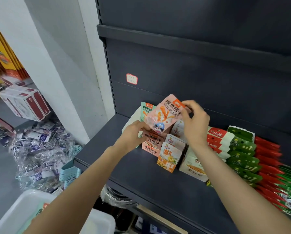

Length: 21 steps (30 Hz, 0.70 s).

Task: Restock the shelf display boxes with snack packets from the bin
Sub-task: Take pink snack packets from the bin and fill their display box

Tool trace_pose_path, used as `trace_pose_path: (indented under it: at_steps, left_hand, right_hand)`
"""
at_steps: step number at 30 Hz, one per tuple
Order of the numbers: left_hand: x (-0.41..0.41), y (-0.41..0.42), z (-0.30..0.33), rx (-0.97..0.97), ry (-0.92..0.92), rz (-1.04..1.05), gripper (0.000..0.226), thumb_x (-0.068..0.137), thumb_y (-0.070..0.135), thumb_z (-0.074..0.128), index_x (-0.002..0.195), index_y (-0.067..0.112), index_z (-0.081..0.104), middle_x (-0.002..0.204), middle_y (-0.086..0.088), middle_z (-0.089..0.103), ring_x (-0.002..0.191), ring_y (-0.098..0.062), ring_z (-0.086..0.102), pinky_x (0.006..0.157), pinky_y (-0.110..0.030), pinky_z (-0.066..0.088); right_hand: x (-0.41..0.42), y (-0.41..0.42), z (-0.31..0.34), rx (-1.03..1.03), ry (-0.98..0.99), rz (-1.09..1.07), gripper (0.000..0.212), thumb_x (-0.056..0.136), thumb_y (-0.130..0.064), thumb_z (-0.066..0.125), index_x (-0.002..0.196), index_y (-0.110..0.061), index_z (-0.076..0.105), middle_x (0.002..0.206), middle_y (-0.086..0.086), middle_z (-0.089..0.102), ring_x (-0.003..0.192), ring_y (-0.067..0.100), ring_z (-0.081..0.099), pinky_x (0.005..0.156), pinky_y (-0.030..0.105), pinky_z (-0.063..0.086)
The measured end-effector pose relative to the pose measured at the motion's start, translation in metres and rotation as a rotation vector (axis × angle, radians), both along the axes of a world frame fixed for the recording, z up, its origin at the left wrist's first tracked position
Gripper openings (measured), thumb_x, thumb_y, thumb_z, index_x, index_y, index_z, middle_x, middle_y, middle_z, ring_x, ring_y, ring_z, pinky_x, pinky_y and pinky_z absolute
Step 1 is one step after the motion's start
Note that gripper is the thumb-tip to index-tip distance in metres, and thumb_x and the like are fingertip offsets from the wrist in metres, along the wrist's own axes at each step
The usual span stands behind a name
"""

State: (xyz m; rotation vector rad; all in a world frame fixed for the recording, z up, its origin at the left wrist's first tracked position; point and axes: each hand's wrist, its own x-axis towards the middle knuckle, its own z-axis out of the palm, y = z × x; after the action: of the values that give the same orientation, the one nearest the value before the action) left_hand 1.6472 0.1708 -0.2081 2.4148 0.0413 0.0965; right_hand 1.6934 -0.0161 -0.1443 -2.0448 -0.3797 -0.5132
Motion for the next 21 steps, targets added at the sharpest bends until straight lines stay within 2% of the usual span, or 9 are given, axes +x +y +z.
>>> trace_pose_path:
  at_steps: [3, 5, 7, 11, 14, 21]
  left_hand:
    - [-0.003, 0.002, -0.003, -0.005, 0.002, -0.021, 0.024, 0.083, 0.008, 0.066, 0.106, 0.016, 0.062, 0.111, 0.000, 0.058, 0.104, -0.013, 0.057, 0.089, -0.021, 0.044]
    - [-0.003, 0.003, -0.002, -0.004, 0.003, -0.024, 0.023, 0.084, 0.007, 0.065, 0.105, 0.014, 0.063, 0.112, -0.002, 0.059, 0.105, -0.015, 0.057, 0.091, -0.024, 0.046]
    - [-0.003, 0.003, -0.002, -0.007, 0.007, -0.016, 0.023, 0.086, 0.007, 0.063, 0.108, 0.014, 0.063, 0.115, -0.002, 0.059, 0.107, -0.014, 0.057, 0.090, -0.020, 0.044]
    - [-0.003, 0.002, -0.004, -0.020, 0.013, 0.010, 0.027, 0.088, 0.008, 0.061, 0.114, 0.017, 0.062, 0.120, 0.001, 0.057, 0.109, -0.011, 0.054, 0.087, -0.014, 0.040]
    - [-0.003, 0.002, -0.007, -0.043, 0.015, 0.029, 0.028, 0.089, 0.011, 0.061, 0.115, 0.021, 0.061, 0.122, 0.002, 0.057, 0.111, -0.011, 0.054, 0.087, -0.016, 0.041]
    - [0.001, -0.002, -0.005, -0.069, 0.014, 0.052, 0.031, 0.089, 0.008, 0.058, 0.118, 0.021, 0.060, 0.122, 0.002, 0.057, 0.111, -0.011, 0.054, 0.086, -0.015, 0.041]
  right_hand:
    - [0.002, 0.000, 0.003, 0.031, -0.031, -0.020, 0.012, 0.091, -0.004, 0.056, 0.099, -0.009, 0.064, 0.096, -0.001, 0.064, 0.090, 0.005, 0.057, 0.070, -0.002, 0.037]
    - [0.003, 0.003, 0.001, -0.024, -0.004, 0.018, 0.010, 0.091, -0.006, 0.057, 0.098, -0.009, 0.064, 0.096, -0.001, 0.064, 0.091, 0.004, 0.057, 0.068, -0.001, 0.039]
    - [0.002, 0.004, -0.006, -0.118, 0.039, 0.071, 0.011, 0.091, -0.008, 0.059, 0.099, -0.010, 0.065, 0.099, 0.001, 0.066, 0.093, 0.004, 0.058, 0.066, 0.000, 0.040]
    - [-0.001, 0.008, -0.021, -0.308, 0.164, 0.153, 0.020, 0.093, -0.009, 0.056, 0.110, -0.012, 0.066, 0.113, 0.003, 0.065, 0.104, 0.010, 0.059, 0.064, -0.001, 0.035]
    - [0.001, 0.011, -0.025, -0.303, 0.194, 0.118, 0.025, 0.094, -0.009, 0.053, 0.116, -0.013, 0.065, 0.121, 0.003, 0.063, 0.111, 0.014, 0.059, 0.068, -0.002, 0.034]
    - [0.018, 0.019, -0.048, -0.475, 0.284, 0.152, 0.028, 0.096, -0.012, 0.051, 0.119, -0.020, 0.065, 0.122, 0.000, 0.065, 0.113, 0.016, 0.059, 0.092, 0.032, 0.050]
